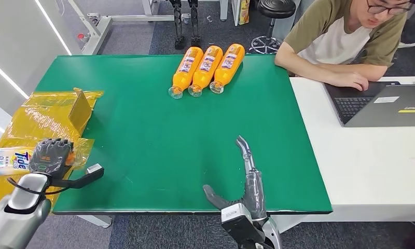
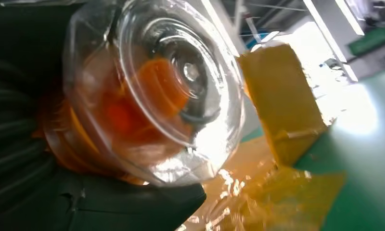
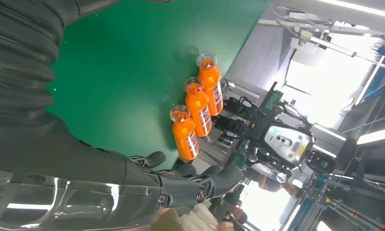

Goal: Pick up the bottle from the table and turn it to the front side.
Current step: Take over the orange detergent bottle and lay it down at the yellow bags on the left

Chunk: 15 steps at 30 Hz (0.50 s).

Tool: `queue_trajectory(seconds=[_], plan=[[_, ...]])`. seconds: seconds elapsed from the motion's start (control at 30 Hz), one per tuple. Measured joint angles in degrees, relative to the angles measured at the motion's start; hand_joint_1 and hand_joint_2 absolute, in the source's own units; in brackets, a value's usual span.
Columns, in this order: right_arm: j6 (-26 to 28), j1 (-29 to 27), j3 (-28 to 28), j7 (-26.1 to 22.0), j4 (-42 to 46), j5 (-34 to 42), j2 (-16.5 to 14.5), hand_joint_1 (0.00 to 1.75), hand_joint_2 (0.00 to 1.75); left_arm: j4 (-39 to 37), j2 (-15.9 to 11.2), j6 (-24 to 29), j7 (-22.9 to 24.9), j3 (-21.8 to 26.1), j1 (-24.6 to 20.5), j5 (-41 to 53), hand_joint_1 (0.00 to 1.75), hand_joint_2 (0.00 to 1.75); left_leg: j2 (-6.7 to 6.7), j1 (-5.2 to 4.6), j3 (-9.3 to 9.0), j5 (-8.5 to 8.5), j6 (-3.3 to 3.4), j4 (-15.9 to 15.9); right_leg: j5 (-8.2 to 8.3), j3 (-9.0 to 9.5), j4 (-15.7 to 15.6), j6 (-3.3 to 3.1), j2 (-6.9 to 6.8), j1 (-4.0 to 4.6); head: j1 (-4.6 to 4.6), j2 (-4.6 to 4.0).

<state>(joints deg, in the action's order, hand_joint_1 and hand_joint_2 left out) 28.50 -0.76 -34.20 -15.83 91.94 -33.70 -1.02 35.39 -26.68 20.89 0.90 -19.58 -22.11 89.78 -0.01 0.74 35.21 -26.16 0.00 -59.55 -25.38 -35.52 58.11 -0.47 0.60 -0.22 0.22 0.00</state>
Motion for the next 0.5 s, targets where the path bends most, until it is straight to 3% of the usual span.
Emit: queue_trajectory(seconds=[0.17, 0.5], plan=[[-1.8, -0.5, 0.9, -0.3, 0.2, -0.5, -0.9, 0.0, 1.75, -3.5, -0.4, -0.7, -2.3, -3.9, -2.9, 0.0, 1.75, 1.75, -0.02, -0.01, 0.02, 0.0, 0.0, 0.0, 0.0, -0.04, 0.0, 0.0, -0.01, -0.01, 0.0, 0.0], [-3.9, -0.5, 1.9, -0.7, 0.6, -0.2, -2.3, 0.0, 1.75, -5.7, 3.7, -1.2, -6.0, -7.9, -6.8, -0.2, 1.75, 1.75, 0.03, -0.02, 0.01, 0.0, 0.0, 0.0, 0.01, -0.01, 0.0, 0.0, 0.03, -0.02, 0.0, 0.0]])
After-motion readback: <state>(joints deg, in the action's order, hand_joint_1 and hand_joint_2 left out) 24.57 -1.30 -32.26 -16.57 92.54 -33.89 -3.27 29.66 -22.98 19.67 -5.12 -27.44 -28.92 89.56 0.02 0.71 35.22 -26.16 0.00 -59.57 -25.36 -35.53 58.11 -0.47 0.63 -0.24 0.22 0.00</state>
